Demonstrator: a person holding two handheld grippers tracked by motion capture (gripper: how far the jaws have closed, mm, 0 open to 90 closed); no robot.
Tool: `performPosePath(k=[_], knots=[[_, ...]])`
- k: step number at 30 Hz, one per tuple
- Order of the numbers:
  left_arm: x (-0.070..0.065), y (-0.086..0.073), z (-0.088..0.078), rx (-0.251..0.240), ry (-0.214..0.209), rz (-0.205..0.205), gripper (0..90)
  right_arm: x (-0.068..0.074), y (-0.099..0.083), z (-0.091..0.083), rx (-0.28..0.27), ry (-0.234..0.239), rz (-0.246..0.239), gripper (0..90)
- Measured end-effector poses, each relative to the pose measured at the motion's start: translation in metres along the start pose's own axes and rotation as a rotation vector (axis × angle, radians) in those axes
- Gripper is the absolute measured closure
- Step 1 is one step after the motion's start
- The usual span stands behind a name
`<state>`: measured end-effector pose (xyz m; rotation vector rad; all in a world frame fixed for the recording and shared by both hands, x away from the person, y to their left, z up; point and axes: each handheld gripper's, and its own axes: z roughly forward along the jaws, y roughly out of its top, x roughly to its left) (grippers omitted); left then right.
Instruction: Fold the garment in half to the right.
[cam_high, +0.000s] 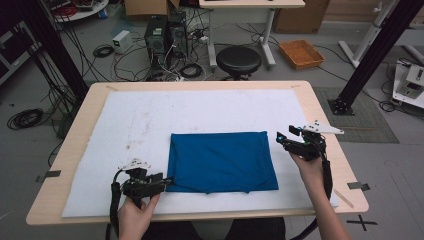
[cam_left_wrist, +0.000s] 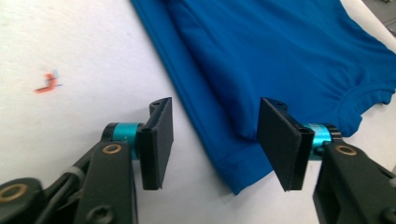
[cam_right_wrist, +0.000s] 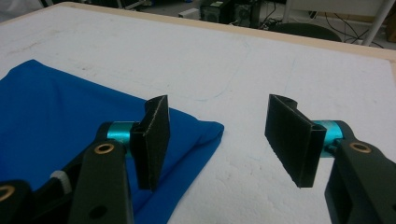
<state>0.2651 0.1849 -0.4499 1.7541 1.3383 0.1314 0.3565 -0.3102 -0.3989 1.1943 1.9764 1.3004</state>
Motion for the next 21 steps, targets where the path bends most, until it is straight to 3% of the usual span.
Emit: performPosePath(k=[6, 10, 17, 21], knots=[[-0.01, 0.002, 0.01, 0.015, -0.016, 0.008, 55.1, 0.014, 0.006, 0.006, -0.013, 0.025, -0.032, 41.1], [-0.017, 0.003, 0.016, 0.018, 0.008, 0.035, 64.5, 0.03, 0.012, 0.015, -0.002, 0.057, -0.055, 41.4], [-0.02, 0.001, 0.018, 0.019, 0.032, 0.057, 78.8, 0.063, 0.026, 0.043, 0.021, 0.115, -0.089, 44.0], [-0.022, 0.001, 0.019, 0.011, 0.044, 0.068, 81.6, 0.089, 0.039, 0.067, 0.046, 0.158, -0.112, 47.9]])
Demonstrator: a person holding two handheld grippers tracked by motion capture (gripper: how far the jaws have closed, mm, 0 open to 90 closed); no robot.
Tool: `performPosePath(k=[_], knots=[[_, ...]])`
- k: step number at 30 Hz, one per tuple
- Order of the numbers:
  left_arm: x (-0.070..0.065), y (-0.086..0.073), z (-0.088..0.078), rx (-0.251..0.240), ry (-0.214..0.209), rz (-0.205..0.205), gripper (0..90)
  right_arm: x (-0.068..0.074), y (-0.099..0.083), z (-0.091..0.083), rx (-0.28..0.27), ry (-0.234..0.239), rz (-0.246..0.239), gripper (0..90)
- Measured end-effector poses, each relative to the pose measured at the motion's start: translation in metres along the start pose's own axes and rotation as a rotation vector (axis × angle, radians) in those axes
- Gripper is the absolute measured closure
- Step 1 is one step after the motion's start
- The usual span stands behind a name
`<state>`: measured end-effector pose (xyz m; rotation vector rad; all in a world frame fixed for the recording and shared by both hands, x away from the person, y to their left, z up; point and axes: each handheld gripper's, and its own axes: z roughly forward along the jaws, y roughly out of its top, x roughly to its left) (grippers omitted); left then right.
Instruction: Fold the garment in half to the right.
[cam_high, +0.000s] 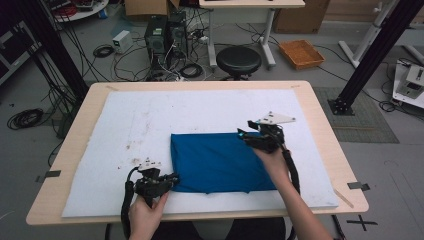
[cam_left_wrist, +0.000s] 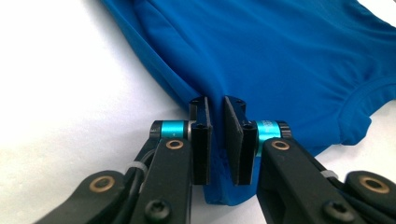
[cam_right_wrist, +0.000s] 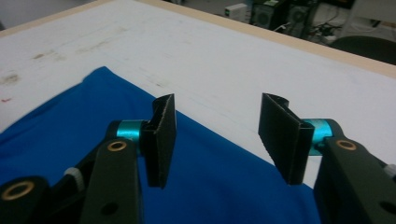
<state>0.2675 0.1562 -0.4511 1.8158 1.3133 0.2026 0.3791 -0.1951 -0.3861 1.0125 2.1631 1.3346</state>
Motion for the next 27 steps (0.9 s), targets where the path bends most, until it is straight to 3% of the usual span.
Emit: performPosePath(k=[3, 7, 11, 19, 23, 27], knots=[[0.0, 0.0, 0.0, 0.0, 0.003, 0.006, 81.9, 0.016, 0.015, 0.027, 0.037, 0.041, -0.011, 50.5], [0.001, -0.001, 0.0, -0.004, 0.0, 0.007, 82.0, 0.038, 0.032, 0.067, 0.077, 0.118, 0.015, 54.7], [0.002, -0.001, 0.0, -0.005, -0.007, 0.007, 81.9, 0.061, 0.045, 0.108, 0.134, 0.163, 0.026, 59.7], [0.004, -0.001, -0.001, -0.006, -0.021, 0.003, 81.9, 0.102, 0.053, 0.176, 0.264, 0.18, -0.016, 66.3], [0.004, -0.002, 0.0, -0.006, -0.022, 0.002, 81.8, 0.116, 0.052, 0.196, 0.304, 0.16, -0.064, 68.3], [0.004, -0.002, 0.0, -0.006, -0.022, -0.001, 81.8, 0.121, 0.05, 0.208, 0.336, 0.169, -0.056, 68.5]])
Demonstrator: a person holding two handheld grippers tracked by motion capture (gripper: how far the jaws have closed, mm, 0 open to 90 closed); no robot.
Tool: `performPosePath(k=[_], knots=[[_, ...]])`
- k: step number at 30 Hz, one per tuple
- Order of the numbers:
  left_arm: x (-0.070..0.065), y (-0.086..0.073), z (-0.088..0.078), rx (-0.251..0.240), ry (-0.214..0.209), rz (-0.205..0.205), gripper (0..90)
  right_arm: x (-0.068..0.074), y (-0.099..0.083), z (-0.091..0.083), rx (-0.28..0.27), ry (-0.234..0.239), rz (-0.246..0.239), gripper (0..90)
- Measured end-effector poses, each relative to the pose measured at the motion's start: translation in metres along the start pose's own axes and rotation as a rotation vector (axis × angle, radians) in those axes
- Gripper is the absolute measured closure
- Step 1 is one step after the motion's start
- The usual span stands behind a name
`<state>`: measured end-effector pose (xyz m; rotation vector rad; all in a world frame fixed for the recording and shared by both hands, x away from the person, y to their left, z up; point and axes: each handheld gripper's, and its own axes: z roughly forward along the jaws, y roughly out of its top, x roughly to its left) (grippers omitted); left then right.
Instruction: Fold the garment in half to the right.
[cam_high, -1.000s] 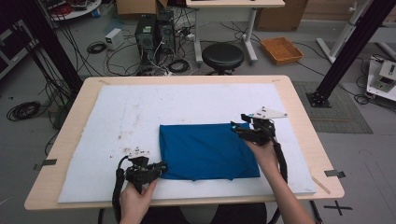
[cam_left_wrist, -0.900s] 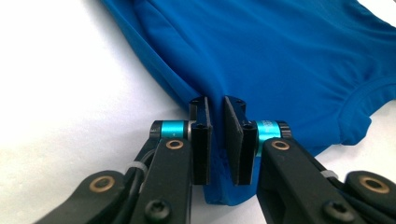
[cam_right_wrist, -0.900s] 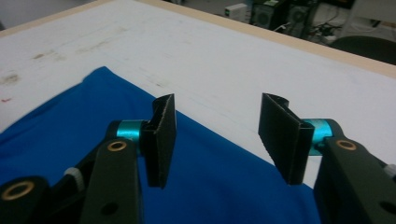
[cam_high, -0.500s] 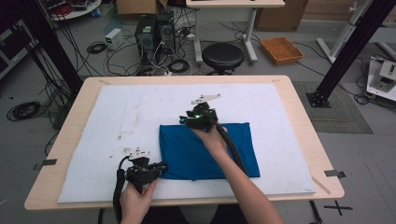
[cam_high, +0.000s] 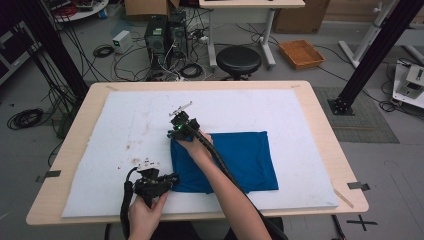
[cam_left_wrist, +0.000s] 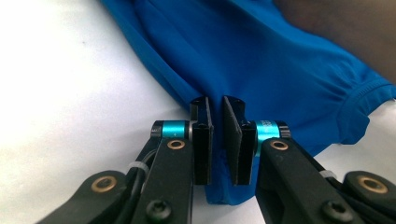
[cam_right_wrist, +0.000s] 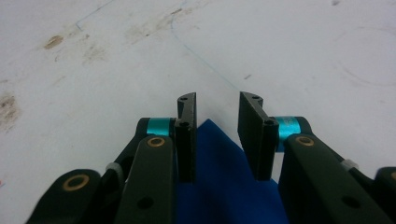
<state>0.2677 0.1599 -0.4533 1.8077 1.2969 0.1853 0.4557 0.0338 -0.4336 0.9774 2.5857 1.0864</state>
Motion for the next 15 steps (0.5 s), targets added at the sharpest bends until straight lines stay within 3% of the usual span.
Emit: performPosePath(k=[3, 6, 11, 15], knots=[[0.0, 0.0, 0.0, 0.001, 0.0, 0.005, 81.8, 0.003, 0.001, 0.007, 0.025, -0.002, -0.025, 74.8], [0.0, 0.0, 0.0, -0.001, 0.002, 0.006, 81.8, 0.003, 0.001, 0.01, 0.026, -0.01, -0.065, 86.6], [-0.001, 0.001, 0.0, 0.002, 0.001, 0.012, 82.4, 0.001, 0.003, 0.003, 0.006, -0.002, -0.058, 88.0], [-0.002, 0.001, -0.002, -0.009, -0.009, 0.029, 83.5, -0.002, 0.007, -0.012, -0.042, 0.014, -0.052, 88.1]])
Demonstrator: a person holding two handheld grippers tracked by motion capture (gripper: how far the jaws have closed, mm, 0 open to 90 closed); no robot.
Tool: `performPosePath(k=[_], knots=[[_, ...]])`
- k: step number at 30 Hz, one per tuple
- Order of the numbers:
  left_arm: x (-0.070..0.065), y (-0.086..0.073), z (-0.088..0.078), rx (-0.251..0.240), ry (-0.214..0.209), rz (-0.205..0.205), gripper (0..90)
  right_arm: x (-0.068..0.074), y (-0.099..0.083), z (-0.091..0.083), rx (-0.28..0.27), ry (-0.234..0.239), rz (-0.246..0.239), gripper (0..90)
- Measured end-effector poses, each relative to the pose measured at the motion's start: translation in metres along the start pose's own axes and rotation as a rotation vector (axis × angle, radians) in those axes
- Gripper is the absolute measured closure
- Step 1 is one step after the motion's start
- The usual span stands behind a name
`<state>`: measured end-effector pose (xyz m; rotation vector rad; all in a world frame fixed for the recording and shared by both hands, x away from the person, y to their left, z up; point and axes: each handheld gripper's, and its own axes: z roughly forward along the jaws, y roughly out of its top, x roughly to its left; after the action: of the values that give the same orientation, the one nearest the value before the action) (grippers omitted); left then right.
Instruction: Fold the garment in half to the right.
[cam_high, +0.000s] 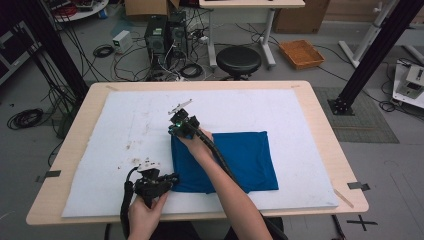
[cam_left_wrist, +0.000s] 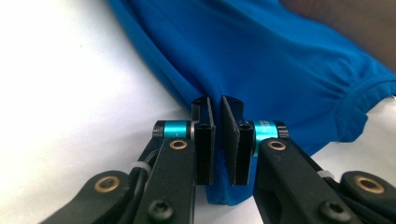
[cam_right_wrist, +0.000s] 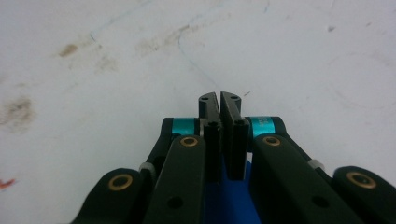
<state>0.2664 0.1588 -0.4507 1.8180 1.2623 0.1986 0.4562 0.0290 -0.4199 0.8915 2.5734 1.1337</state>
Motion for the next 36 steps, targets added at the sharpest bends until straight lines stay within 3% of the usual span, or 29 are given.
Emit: performPosePath(k=[5, 9, 13, 19, 25, 33, 36], knots=[[-0.013, 0.009, -0.007, -0.039, -0.041, 0.052, 83.6, -0.013, 0.002, -0.03, -0.067, 0.05, 0.028, 88.0], [-0.034, 0.022, -0.008, -0.068, -0.082, 0.097, 83.7, -0.029, 0.001, -0.064, -0.12, 0.08, 0.055, 88.1], [-0.059, 0.037, 0.0, -0.083, -0.139, 0.133, 83.8, -0.045, -0.006, -0.093, -0.135, 0.077, 0.05, 88.0], [-0.093, 0.051, 0.028, -0.073, -0.215, 0.158, 83.8, -0.078, -0.028, -0.134, -0.131, 0.033, 0.037, 88.1], [-0.122, 0.058, 0.062, -0.046, -0.26, 0.181, 83.8, -0.111, -0.06, -0.165, -0.113, -0.026, 0.057, 88.1], [-0.153, 0.059, 0.104, 0.006, -0.304, 0.185, 83.8, -0.141, -0.095, -0.186, -0.074, -0.079, 0.064, 88.6], [-0.161, 0.06, 0.119, 0.03, -0.311, 0.175, 83.8, -0.15, -0.104, -0.188, -0.021, -0.111, 0.057, 88.6]])
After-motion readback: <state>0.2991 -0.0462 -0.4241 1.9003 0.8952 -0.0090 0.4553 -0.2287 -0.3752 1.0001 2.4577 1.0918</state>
